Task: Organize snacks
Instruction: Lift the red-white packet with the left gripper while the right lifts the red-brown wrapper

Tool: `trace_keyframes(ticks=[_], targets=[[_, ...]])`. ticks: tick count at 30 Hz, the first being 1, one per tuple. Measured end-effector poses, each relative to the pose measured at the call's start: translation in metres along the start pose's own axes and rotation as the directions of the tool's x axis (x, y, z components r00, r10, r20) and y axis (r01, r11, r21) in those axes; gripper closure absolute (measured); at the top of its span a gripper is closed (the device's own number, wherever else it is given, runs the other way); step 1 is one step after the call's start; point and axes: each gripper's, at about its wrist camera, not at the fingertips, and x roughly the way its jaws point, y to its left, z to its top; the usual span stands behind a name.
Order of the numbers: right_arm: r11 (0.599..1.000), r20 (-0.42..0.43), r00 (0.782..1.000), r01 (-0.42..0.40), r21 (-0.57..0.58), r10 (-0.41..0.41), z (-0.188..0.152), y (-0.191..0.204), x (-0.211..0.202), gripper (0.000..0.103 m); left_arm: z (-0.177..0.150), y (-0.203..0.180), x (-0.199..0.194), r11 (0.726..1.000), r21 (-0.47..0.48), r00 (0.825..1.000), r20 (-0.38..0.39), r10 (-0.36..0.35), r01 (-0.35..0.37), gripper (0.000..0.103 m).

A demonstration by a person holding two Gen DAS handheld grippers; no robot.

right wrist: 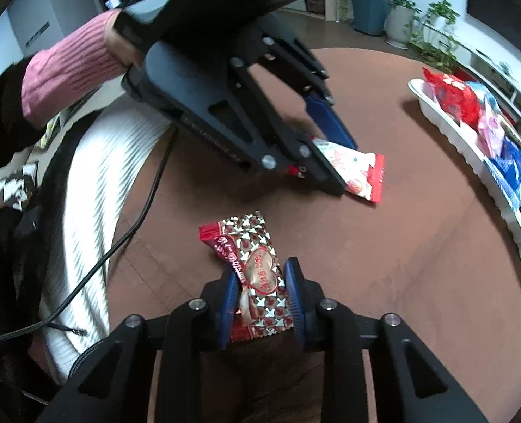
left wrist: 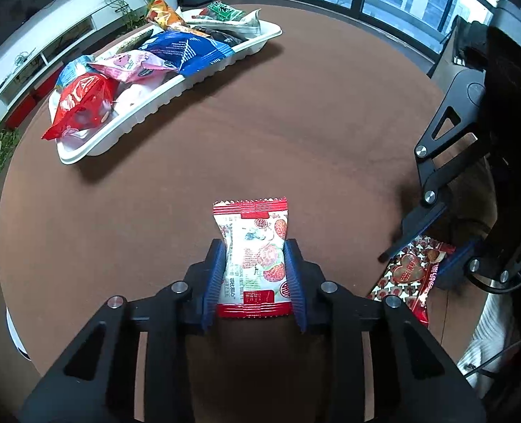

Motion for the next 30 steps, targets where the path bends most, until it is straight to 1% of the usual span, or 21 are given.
trace_keyframes(ticks=[5, 11, 20, 24, 26, 27, 30], targets=[[0.994, 0.047, 0.998, -0.044, 0.097, 0.039, -0.008, -0.015, -0.008, 0.075, -0.004, 0.001, -0.002, 0.999, -0.034, 1.0, 0.012, 0.003, -0.002, 0.073], [0.972, 0.106, 0.99, -0.114, 0.205, 0.093, -0.016, -0.029, -0.013, 0.076, -0.007, -0.001, -0.006, 0.998, -0.062, 1.0, 0.02, 0.0, 0.001, 0.073], [0.938, 0.163, 0.979, -0.165, 0.304, 0.119, -0.027, -0.045, -0.016, 0.077, -0.009, 0.0, -0.011, 0.995, -0.1, 0.999, 0.046, -0.008, 0.013, 0.073], [0.952, 0.148, 0.984, -0.137, 0.272, 0.1, -0.025, -0.036, -0.014, 0.077, -0.009, 0.001, -0.013, 0.994, -0.11, 0.999, 0.053, -0.007, 0.012, 0.073], [0.967, 0.118, 0.99, -0.108, 0.23, 0.083, -0.02, -0.031, -0.013, 0.077, -0.01, 0.001, -0.013, 0.994, -0.113, 0.999, 0.051, -0.005, 0.01, 0.073], [0.976, 0.107, 0.992, -0.083, 0.203, 0.062, -0.016, -0.026, -0.012, 0.077, -0.011, 0.002, -0.013, 0.993, -0.117, 0.999, 0.05, -0.003, 0.009, 0.073], [0.987, 0.074, 0.997, -0.037, 0.155, 0.026, -0.009, -0.018, -0.007, 0.075, -0.012, 0.002, -0.013, 0.992, -0.125, 0.999, 0.051, -0.004, 0.01, 0.073]])
